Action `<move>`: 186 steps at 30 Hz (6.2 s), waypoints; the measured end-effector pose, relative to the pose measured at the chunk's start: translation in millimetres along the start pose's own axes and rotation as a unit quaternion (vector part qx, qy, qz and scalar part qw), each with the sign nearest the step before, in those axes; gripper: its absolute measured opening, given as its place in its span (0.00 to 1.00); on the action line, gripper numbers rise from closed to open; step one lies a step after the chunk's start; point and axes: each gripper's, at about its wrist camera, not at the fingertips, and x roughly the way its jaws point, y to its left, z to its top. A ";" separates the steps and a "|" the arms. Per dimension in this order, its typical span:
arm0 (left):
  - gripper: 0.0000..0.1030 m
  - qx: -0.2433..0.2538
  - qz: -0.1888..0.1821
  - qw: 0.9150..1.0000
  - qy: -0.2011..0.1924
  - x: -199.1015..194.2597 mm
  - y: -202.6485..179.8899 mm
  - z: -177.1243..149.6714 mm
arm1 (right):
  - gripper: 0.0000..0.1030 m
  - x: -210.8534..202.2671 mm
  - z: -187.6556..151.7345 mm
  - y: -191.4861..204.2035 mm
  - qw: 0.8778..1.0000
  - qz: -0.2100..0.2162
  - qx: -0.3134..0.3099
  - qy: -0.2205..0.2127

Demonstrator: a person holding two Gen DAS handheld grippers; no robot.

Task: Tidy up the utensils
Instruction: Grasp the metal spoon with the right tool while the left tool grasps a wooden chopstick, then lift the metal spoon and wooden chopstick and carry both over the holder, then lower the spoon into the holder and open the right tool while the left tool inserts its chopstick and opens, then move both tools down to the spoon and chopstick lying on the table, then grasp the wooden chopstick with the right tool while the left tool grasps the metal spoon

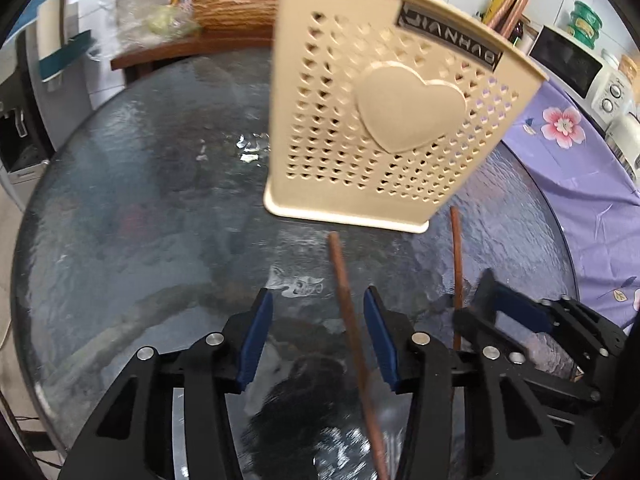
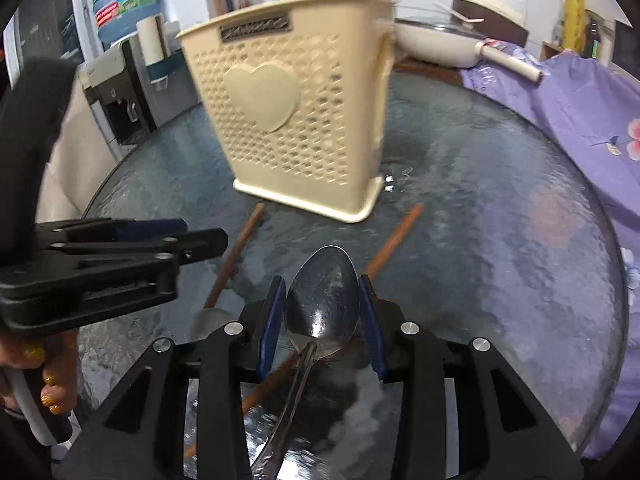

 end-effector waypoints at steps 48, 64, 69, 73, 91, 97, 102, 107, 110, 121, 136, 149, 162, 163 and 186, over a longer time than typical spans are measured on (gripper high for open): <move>0.06 0.006 -0.014 0.980 -0.197 -147.3 -20.1 17.1 | 0.36 -95.5 41.4 -21.9 0.990 0.072 0.027 -0.117; 0.06 0.034 -0.016 0.965 -0.261 -211.5 -34.6 45.9 | 0.36 -139.0 96.3 -11.6 0.984 0.089 0.008 -0.154; 0.06 0.028 -0.013 0.953 -0.302 -239.5 -40.6 70.2 | 0.36 -158.5 124.5 -7.9 0.979 0.072 -0.003 -0.190; 0.06 0.016 -0.008 0.942 -0.334 -258.3 -44.5 93.1 | 0.36 -168.9 155.4 -7.6 0.974 0.057 0.000 -0.217; 0.06 -0.065 0.019 0.926 -0.371 -202.3 -23.7 123.0 | 0.36 -98.5 175.2 7.9 0.973 -0.001 -0.016 -0.230; 0.06 -0.054 0.030 0.935 -0.350 -175.0 -22.7 114.6 | 0.36 -73.4 159.6 4.5 0.977 -0.002 -0.011 -0.211; 0.06 -0.043 0.037 0.944 -0.324 -152.4 -20.2 108.4 | 0.36 -56.4 147.9 5.2 0.980 -0.005 -0.015 -0.199; 0.06 -0.041 0.034 0.953 -0.298 -132.2 -16.6 101.2 | 0.36 -41.6 139.6 8.5 0.982 -0.012 -0.027 -0.189; 0.06 -0.039 0.036 0.956 -0.288 -123.2 -15.1 97.4 | 0.36 -36.9 137.3 8.6 0.982 -0.013 -0.029 -0.184; 0.54 -0.023 0.022 0.954 -0.297 -131.6 -16.0 80.9 | 0.63 -51.6 114.4 8.6 0.973 -0.026 -0.049 -0.222; 0.76 -0.002 0.039 0.979 -0.200 -101.4 -11.4 -6.2 | 0.74 -40.2 34.2 -24.8 0.994 -0.028 0.019 -0.102; 0.76 0.006 0.039 0.994 -0.102 -57.7 -15.5 -60.1 | 0.56 24.5 26.6 -28.1 0.998 -0.028 0.049 0.040; 0.76 -0.006 0.045 0.995 -0.085 -50.8 -10.7 -71.3 | 0.30 46.3 28.3 -21.6 0.996 -0.071 0.019 0.049; 0.76 -0.008 0.045 0.995 -0.085 -50.9 -10.3 -71.2 | 0.25 44.9 27.1 -21.1 0.996 -0.068 0.018 0.049; 0.76 0.030 0.023 0.999 -0.034 -34.8 -37.9 -88.4 | 0.17 -5.3 -26.2 -10.4 0.994 0.016 -0.088 0.068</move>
